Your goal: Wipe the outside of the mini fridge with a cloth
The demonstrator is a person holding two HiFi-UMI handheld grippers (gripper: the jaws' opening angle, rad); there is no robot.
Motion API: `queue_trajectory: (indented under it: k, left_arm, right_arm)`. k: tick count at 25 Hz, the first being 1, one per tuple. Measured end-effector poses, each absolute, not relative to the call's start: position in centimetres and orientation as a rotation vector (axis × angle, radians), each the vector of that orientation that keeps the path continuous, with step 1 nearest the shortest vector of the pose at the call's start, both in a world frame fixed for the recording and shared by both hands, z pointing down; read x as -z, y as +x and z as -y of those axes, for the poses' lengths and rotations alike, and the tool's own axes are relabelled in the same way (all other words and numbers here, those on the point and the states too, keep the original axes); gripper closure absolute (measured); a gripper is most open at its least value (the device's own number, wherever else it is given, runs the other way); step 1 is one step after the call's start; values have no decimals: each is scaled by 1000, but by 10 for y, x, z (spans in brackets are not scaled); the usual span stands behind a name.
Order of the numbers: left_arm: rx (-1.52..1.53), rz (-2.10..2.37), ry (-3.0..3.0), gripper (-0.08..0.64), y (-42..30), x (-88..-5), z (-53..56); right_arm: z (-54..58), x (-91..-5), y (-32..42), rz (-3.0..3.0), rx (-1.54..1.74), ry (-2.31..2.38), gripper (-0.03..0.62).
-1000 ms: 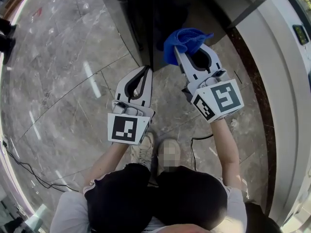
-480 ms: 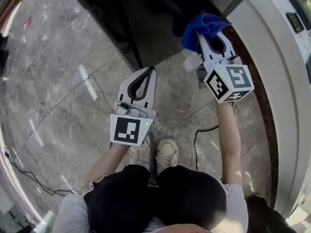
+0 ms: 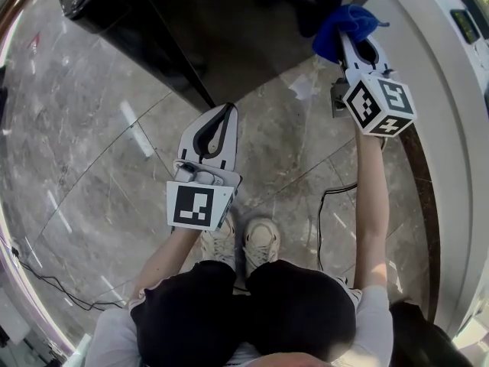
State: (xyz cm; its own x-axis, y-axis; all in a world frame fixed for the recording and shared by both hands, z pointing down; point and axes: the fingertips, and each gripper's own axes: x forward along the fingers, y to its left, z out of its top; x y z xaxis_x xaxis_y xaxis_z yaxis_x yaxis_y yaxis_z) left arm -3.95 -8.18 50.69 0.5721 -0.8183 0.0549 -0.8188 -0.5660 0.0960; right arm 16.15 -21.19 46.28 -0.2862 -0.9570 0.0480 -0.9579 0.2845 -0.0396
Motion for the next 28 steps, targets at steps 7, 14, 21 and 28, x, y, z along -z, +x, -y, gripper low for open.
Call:
queue_trajectory:
  k: [7, 14, 21, 28]
  left_arm:
    - [0, 1400, 2686, 555, -34, -508, 84]
    - [-11, 1394, 2689, 555, -34, -511, 86]
    - [-17, 1407, 2673, 555, -39, -514, 86]
    - [-45, 1385, 2688, 555, -40, -519, 82]
  right_arm:
    - [233, -464, 198, 2414, -81, 1961, 517]
    - [244, -465, 217, 2370, -87, 2012, 517]
    - [252, -466, 236, 2305, -95, 2062, 517]
    - [262, -466, 264, 2171, -113, 2160, 517]
